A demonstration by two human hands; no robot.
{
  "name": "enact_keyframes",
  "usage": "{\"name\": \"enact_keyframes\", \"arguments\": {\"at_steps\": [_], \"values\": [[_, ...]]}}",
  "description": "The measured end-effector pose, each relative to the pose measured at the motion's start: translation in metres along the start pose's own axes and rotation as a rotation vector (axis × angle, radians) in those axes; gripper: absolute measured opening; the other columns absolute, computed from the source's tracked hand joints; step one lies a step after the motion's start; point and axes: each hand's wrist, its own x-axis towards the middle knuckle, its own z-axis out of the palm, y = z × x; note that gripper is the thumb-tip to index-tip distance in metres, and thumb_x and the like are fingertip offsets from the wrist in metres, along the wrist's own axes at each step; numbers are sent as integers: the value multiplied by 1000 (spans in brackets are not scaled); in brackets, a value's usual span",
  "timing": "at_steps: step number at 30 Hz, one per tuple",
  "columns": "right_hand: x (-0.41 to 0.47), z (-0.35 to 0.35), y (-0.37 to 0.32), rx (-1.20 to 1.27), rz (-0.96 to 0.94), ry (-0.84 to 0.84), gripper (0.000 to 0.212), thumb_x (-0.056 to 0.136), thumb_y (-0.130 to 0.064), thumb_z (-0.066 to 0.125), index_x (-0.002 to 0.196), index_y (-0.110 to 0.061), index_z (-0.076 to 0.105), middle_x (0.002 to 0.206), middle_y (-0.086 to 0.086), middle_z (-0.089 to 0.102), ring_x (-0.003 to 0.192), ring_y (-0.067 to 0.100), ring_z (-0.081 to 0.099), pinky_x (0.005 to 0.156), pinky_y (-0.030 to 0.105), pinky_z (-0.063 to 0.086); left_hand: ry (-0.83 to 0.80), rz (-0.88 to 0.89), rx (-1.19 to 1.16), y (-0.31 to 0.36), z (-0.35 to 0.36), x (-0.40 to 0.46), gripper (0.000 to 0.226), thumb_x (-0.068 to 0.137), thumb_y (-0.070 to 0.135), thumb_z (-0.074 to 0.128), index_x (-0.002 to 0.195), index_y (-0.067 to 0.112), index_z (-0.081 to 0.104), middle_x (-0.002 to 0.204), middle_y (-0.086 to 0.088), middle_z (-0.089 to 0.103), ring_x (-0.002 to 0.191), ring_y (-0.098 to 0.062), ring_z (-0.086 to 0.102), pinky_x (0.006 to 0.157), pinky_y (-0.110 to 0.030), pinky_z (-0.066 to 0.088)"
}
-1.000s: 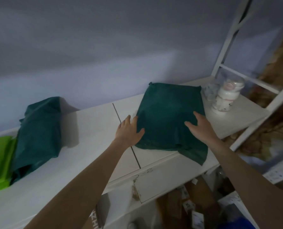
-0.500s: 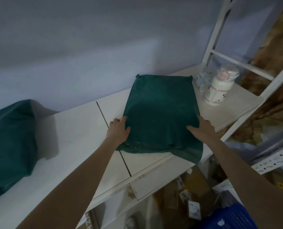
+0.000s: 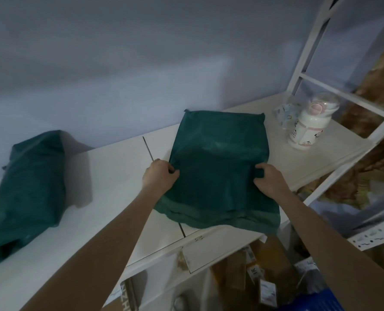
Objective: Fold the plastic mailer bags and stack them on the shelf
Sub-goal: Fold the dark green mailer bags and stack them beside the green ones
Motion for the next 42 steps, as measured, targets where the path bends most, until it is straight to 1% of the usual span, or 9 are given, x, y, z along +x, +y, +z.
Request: {"name": "enact_keyframes", "arguments": {"at_steps": [4,8,11,15,19,22,28,36,42], "values": [[-14,11,-16,4,-90,-69,57,86,9,46,141,-3,35,144,14,38,129,28,39,102,24,30,49,-58,21,-27,-15,-19,24,91,23,52,96,9,71,103,-10,63,86,-28,60,75,-36,52],[-29,26,-36,-4,-148,-127,60,83,12,45,140,-5,37,143,12,39,127,27,42,98,22,34,-42,-127,99,-60,-31,-46,41,91,11,48,130,24,53,122,-10,44,102,-33,56,90,-38,50],[-39,39,-53,-42,-201,-157,59,82,10,47,139,-6,39,135,15,40,119,28,46,87,16,33,-124,-183,184,-81,-43,-69,59,87,9,49,140,31,38,128,-8,34,106,-32,54,91,-37,49],[-52,59,-72,-114,-233,-219,50,84,3,49,133,-4,45,128,15,40,101,27,51,84,22,40,-172,-226,213,-101,-56,-98,63,84,9,50,142,28,35,132,-7,32,112,-32,52,94,-38,46],[-65,72,-82,-197,-257,-206,34,87,-5,51,117,9,55,123,22,52,107,35,55,93,33,45,-201,-266,197,-119,-66,-119,60,82,10,51,139,23,42,131,-9,34,116,-33,50,100,-41,44],[-69,76,-83,-247,-270,-209,31,86,-10,50,106,11,61,114,26,62,104,38,58,89,43,49,-188,-301,233,-131,-69,-127,54,82,20,55,136,23,47,132,-8,35,122,-29,43,102,-43,40],[-64,77,-88,-326,-307,-146,52,90,-22,51,138,-11,36,130,14,33,123,34,30,100,40,35,-10,-275,198,-131,-64,-123,50,91,33,48,137,15,42,137,-12,36,128,-30,36,101,-44,37],[-38,98,-115,-399,-451,-164,66,91,-26,50,148,-14,18,155,6,15,140,28,18,112,39,28,-14,-120,112,-112,-44,-90,68,94,42,45,149,19,12,155,-6,14,140,-27,21,112,-44,26],[-11,114,-147,-493,-558,-187,70,92,-40,49,150,-20,14,158,2,8,144,26,11,114,47,23,-27,-95,152,-99,-32,-63,85,90,53,48,150,24,-5,158,-5,3,142,-29,18,113,-47,23]]}}
